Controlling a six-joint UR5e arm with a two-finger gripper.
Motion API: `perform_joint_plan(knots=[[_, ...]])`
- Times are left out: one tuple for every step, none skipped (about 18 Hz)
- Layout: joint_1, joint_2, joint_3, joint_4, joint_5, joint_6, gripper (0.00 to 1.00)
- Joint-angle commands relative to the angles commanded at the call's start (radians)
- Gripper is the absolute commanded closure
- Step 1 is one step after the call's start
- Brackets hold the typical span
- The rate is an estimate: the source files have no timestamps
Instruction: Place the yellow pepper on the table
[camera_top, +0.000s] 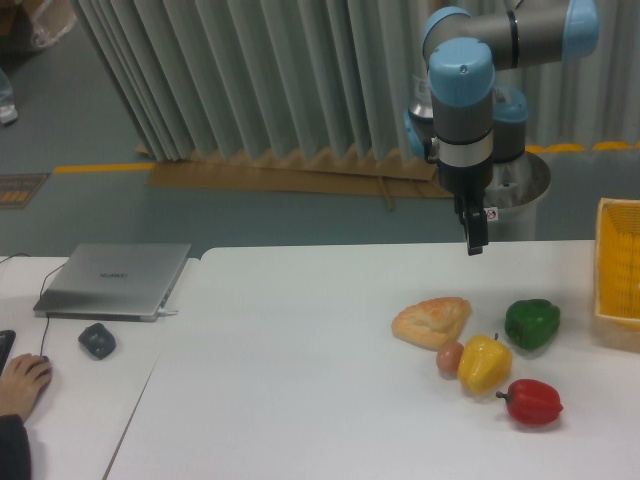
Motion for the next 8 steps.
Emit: perform_joint_plan(knots=[[0.002, 0.000, 0.000, 0.000, -0.003, -0.002, 0.00], [0.002, 0.000, 0.000, 0.000, -0.003, -0.002, 0.00], [0.000, 0.000, -0.002, 0.000, -0.003, -0.002, 0.00], [0.000, 0.002, -0.002, 0.002, -0.003, -0.002, 0.00], [0.000, 0.002, -0.002, 0.002, -0.003, -0.002, 0.00], [-0.002, 0.002, -0.003, 0.002, -0.003, -0.002, 0.00], [-0.002, 0.002, -0.003, 0.002, -0.003, -0.002, 0.00], [-0.003, 0.002, -0.003, 0.002, -0.003, -0.003, 0.00]])
